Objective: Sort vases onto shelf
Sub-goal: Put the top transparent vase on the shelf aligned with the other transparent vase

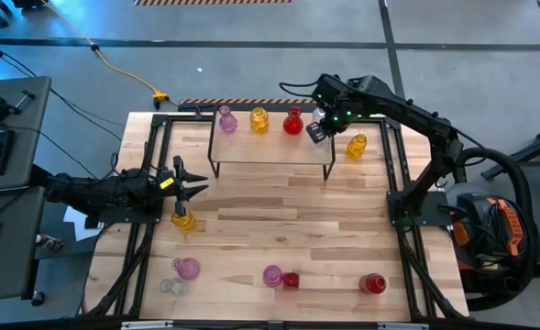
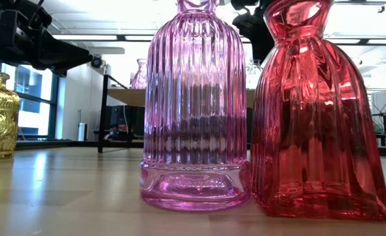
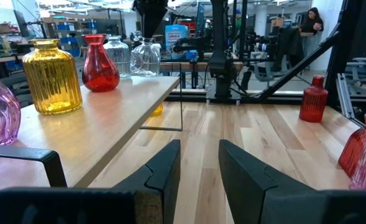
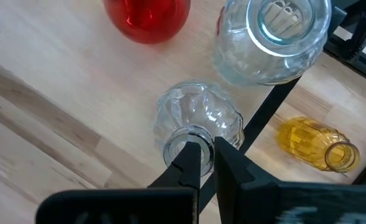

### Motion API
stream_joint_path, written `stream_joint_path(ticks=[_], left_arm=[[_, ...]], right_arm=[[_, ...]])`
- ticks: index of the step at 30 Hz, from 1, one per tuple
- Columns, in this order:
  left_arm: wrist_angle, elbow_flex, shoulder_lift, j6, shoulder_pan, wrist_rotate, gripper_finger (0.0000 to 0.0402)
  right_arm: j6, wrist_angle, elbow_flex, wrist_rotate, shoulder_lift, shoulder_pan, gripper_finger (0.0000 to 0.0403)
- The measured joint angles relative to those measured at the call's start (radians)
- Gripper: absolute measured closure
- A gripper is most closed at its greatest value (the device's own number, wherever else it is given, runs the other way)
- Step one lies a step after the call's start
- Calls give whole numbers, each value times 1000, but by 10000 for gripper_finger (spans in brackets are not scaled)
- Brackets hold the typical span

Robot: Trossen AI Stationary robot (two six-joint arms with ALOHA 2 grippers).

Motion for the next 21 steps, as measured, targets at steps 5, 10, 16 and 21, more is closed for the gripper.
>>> stream_joint_path(ticks=[5,10,16,21], left_arm=[[0,0,0,0,0,0,302],[0,0,0,0,0,0,302],[0,0,0,0,0,0,302],[0,0,0,0,0,0,302]], right_arm=[[6,1,0,3,3,-1,401],[6,-2,0,24,3,-10,401],[2,11,0,-8,3,-14,401],[0,-14,-1,-23,3,-14,401]])
